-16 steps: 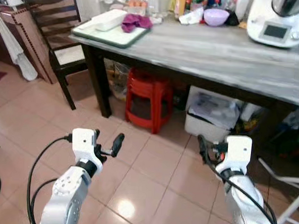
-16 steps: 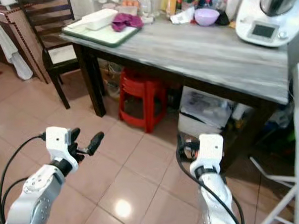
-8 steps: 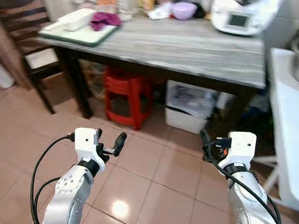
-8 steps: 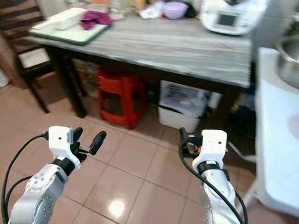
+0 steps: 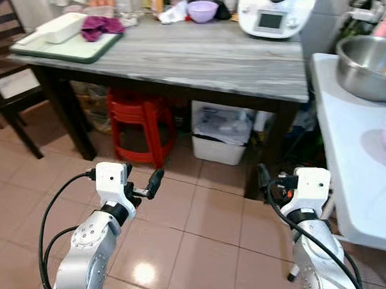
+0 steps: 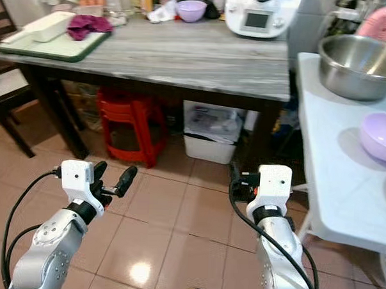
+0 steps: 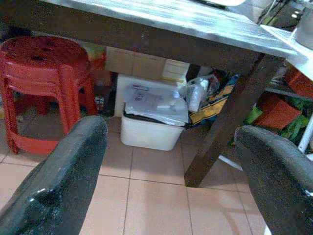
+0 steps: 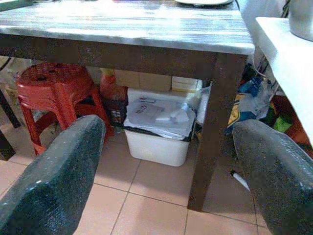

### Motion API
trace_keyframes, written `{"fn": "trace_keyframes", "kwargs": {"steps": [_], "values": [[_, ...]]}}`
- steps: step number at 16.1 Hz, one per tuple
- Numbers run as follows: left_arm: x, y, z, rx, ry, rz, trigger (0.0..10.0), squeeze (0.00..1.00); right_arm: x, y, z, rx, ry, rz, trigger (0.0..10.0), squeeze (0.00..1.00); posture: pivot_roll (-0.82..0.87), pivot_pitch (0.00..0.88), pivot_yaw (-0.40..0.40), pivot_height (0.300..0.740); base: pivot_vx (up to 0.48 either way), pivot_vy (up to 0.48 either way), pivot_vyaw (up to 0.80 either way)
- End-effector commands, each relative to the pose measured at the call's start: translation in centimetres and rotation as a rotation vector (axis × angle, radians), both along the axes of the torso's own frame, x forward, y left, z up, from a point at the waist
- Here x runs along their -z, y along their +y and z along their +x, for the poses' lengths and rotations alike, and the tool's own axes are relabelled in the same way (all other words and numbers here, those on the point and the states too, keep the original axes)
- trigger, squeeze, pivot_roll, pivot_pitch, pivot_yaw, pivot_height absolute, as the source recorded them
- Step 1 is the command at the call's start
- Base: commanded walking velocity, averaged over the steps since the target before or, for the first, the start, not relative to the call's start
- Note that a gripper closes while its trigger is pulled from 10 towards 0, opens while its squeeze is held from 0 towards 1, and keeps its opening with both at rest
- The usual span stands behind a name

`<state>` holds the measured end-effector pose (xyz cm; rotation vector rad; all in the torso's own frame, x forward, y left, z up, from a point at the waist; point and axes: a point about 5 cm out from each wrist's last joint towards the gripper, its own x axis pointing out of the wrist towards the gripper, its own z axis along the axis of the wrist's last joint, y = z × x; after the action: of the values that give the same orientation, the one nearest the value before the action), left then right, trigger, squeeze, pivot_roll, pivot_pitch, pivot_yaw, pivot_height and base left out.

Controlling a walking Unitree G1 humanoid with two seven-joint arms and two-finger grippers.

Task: Setting the table

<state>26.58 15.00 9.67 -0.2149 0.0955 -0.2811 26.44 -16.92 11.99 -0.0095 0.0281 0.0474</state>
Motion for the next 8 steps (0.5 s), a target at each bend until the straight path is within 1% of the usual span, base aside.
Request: {"fn": "trace_keyframes", "kwargs": {"steps": [1,8], "values": [[-0.45,-0.05,-0.02,0.004,-0.015,-0.009,10.0,0.00,-0.68,-0.03,-0.02,0.004,-0.022,0.002,10.0,0.00,-0.14,0.100,0.054,0.740,0.000,-0.420,-0.46],[-0.43,-0.09,-0.17,0.009,-0.010,-0.004,10.0,0.00,-1.01,0.02,-0.09,0.001,-0.031,-0.001,10.0,0.00,-0.15,0.101,0.052,0.740,0.000,-0.418,0.00]]}}
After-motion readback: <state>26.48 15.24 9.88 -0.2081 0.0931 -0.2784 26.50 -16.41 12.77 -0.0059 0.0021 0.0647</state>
